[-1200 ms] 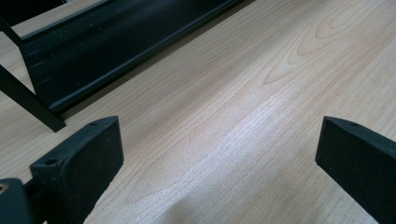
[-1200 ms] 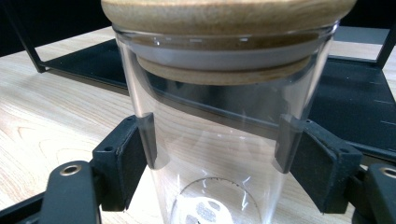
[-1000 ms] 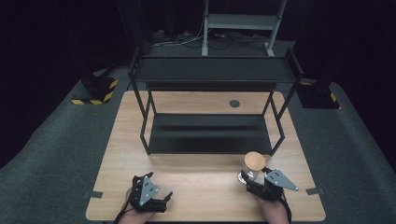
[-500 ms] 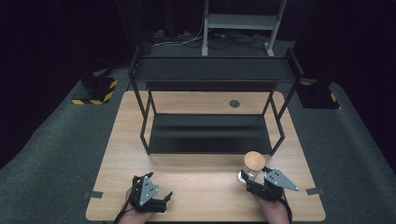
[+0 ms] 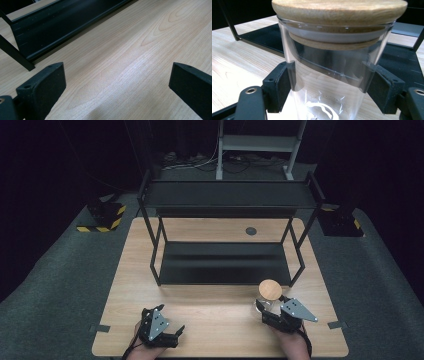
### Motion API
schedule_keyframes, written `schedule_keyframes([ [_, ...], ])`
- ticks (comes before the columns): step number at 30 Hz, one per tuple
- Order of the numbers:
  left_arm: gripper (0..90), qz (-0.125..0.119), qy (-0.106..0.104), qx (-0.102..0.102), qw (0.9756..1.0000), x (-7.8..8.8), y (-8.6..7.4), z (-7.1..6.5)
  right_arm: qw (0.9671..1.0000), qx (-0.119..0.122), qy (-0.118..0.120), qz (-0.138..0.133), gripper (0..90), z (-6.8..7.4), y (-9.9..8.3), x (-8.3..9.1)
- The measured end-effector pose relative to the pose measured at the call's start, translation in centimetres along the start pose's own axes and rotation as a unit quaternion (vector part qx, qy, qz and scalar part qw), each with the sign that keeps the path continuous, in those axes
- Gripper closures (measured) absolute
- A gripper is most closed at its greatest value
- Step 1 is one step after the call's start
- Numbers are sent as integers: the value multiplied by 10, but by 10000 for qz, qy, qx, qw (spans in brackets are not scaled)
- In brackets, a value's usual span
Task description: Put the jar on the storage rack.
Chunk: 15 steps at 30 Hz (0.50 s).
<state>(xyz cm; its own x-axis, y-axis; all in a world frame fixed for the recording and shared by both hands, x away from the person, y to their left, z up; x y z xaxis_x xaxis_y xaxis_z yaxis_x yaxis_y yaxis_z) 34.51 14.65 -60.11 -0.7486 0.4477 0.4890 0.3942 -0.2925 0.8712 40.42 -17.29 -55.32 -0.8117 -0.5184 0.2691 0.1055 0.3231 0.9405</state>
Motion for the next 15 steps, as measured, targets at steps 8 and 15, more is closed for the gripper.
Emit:
schedule_keyframes([
  [8, 14, 1, -14, 2, 10000, 0, 0, 0, 10000, 16, 19, -31, 255, 2, 6, -3],
  [15, 14, 2, -21, 2, 10000, 0, 0, 0, 10000, 25, 28, -68, 256, 3, 12, -6],
])
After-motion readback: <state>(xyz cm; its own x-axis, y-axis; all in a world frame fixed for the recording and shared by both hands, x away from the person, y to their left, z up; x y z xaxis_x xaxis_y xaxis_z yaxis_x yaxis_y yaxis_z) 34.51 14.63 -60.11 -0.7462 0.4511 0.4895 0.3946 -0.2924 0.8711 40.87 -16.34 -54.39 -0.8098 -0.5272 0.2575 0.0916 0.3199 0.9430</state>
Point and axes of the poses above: each handheld gripper's, and its own axes: x roughly backward along the jaws, y roughly out of its top, z roughly to its left, the point moved 10 cm from there along -x, roughly forward along the jaws, and after that the axes turned 11 degrees about x, right-handed, at the moved point
